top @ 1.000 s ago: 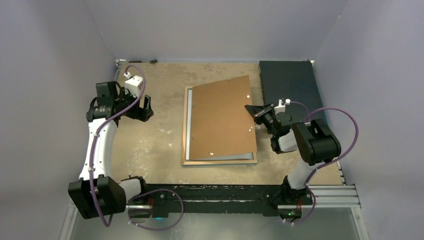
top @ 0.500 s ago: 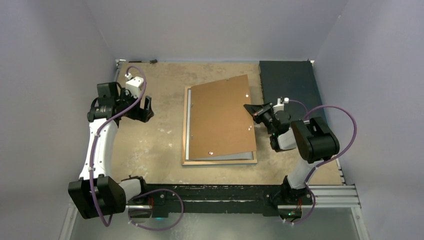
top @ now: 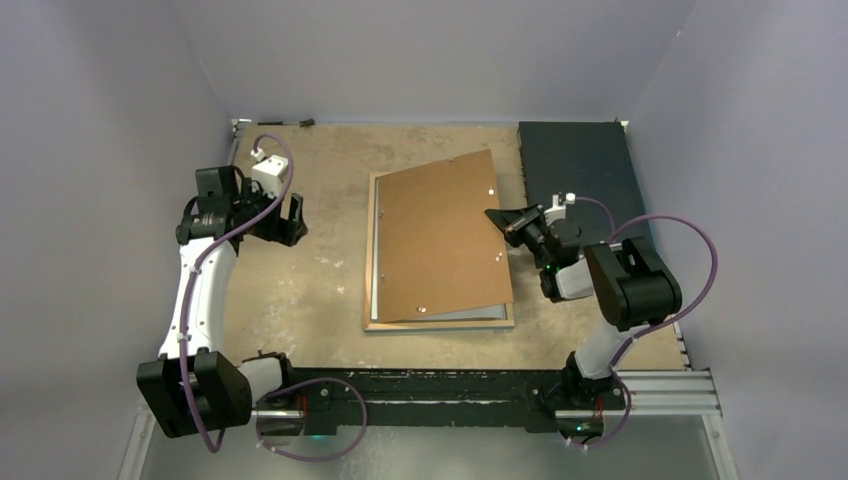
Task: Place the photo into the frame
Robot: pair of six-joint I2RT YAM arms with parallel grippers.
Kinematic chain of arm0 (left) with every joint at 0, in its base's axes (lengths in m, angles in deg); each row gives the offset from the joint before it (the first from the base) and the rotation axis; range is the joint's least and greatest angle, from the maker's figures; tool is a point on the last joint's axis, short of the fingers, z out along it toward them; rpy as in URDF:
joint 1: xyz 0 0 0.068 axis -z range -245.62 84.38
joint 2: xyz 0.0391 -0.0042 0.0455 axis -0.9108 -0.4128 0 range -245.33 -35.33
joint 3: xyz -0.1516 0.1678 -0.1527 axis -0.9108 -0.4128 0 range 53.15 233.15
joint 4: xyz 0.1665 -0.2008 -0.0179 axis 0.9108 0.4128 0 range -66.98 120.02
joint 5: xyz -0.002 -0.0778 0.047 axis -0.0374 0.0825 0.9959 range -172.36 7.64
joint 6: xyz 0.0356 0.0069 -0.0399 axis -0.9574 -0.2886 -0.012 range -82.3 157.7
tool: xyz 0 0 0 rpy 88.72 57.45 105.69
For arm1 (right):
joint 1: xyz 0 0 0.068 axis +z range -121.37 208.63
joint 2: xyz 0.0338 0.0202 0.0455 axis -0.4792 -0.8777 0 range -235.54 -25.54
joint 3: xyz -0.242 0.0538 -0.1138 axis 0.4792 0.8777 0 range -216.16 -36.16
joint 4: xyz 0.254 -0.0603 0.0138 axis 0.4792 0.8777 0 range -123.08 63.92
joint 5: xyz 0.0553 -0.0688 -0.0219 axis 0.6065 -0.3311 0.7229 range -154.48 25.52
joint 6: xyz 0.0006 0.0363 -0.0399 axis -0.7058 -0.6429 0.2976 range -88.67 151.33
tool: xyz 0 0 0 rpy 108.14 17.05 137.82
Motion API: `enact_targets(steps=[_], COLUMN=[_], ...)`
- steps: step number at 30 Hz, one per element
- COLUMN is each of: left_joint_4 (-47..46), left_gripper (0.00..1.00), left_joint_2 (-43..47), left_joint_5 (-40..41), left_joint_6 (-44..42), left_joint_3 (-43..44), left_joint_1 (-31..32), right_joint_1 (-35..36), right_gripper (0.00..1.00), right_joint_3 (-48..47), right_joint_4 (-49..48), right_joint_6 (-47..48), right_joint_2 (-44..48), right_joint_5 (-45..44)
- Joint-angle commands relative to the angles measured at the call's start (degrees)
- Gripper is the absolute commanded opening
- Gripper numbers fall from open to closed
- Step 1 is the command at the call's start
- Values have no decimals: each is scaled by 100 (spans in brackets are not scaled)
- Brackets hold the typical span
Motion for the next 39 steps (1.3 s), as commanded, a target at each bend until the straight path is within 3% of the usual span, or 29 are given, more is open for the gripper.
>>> enact_targets(steps=[1,16,39], left_joint_4=[-152,-194,-170], left_gripper=[79,79,79], left_joint_2=[47,80,59], left_joint_5=[-3,18,-85], left_joint_6=[-47,-99,-96], left_joint_3=[-48,-129,-100], left_joint_1=[37,37,42], right_joint_1=[126,305,338], right_gripper=[0,0,0], right_joint_3=[-153,-213,-415], right_joint_4=[-251,549,102], right_joint_6=[-112,336,228], right_joint_2=[358,711,253], right_joint_5=[79,-277,-615])
